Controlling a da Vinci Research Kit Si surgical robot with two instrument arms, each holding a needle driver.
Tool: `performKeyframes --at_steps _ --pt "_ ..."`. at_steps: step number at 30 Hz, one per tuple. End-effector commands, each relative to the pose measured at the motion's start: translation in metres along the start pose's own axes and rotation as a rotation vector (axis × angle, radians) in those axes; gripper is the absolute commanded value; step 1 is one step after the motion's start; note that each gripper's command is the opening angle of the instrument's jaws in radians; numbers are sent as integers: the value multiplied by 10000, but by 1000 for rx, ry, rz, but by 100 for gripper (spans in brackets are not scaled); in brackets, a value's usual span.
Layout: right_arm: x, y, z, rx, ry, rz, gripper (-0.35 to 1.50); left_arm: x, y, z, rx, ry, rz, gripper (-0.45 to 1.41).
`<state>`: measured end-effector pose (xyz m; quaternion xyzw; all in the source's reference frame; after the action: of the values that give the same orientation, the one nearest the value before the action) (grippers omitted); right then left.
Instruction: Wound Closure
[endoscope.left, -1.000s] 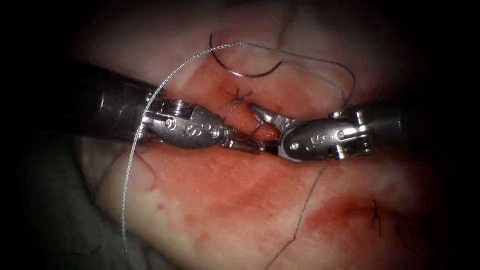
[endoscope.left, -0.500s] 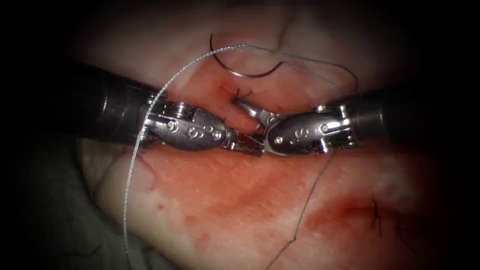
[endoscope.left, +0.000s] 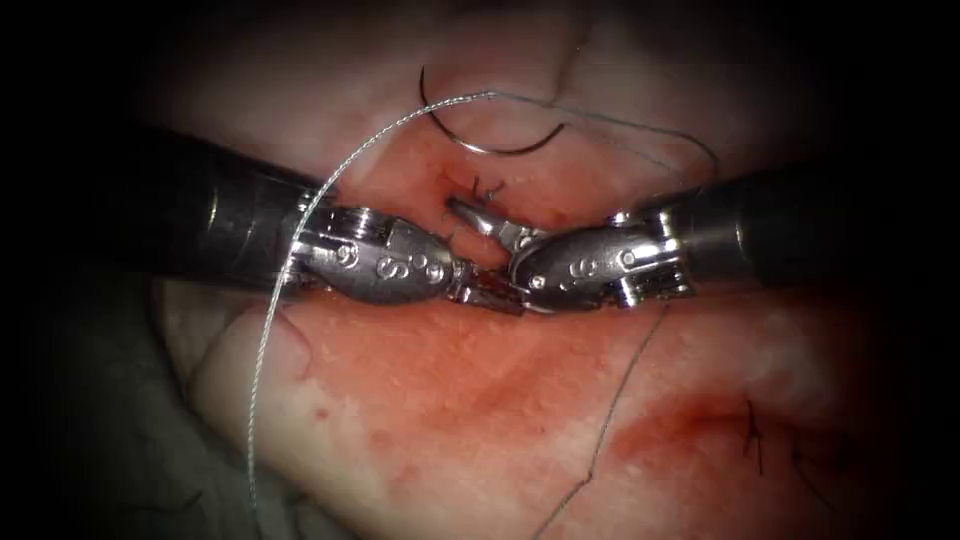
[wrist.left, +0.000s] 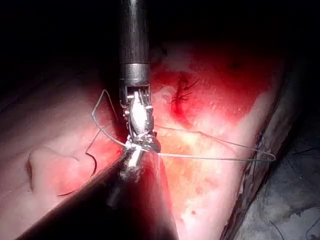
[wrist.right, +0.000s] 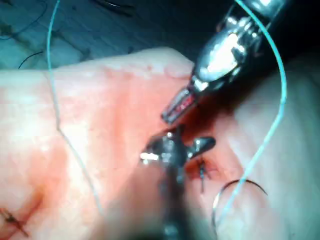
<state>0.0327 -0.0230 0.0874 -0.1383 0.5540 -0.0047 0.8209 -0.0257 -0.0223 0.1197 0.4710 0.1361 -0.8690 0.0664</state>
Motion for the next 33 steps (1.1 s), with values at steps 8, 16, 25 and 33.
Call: performKeyframes --at_steps 8,16,25,33 --pt "-9 -8 3 67 13 -44 -26 0 3 8 -6 4 -1 -45" --pt "-3 -6 -6 98 -14 -45 -35 2 5 8 -6 4 -1 -45" --pt "-5 -14 -22 132 63 -79 -1 -1 6 -15 -26 18 3 -45" --pt "-6 -8 -73 78 -6 106 135 -15 7 -44 -32 15 6 -45"
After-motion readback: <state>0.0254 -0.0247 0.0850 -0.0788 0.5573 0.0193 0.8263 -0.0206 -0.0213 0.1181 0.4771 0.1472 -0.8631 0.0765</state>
